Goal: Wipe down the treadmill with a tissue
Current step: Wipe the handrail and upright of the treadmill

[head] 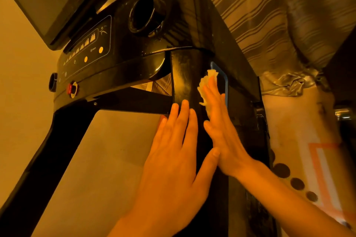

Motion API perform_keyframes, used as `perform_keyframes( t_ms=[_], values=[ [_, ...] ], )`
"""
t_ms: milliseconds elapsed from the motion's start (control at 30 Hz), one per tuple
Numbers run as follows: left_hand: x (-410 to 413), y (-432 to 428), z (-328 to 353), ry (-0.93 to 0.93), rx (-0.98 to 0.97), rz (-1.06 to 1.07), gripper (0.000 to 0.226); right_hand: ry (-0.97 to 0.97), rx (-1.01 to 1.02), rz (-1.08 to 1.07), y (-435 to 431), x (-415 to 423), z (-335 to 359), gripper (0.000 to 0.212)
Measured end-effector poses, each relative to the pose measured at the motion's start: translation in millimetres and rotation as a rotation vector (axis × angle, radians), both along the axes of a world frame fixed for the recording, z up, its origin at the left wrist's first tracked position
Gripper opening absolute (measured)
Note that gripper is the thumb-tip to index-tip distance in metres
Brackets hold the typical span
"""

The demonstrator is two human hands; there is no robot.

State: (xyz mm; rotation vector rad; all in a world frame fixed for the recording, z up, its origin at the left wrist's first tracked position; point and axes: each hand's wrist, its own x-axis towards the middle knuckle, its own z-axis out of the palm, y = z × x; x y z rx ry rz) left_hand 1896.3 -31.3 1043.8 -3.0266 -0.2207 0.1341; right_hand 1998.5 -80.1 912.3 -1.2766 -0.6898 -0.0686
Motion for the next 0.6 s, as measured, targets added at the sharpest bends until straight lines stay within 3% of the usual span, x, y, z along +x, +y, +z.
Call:
perform_keyframes(
  t_ms=[100,333,600],
  values=[
    [4.0,0.1,1.2,-0.012,0.016,0.004,0.081,0.056,0.065,0.09,-5.5,-6.6,-3.3,0.079],
    [12.9,3.0,-2.4,-0.034,0.052,-0.013,0.079,-0.093,-0.187,-0.07,-0.8,55.3,8.2,0.068],
    [12.3,5.1,-14.0,-0.099,0.121,-0.052,0.078,0.025,-0.186,-0.097,8.3,46.1,2.8,0.077]
  ],
)
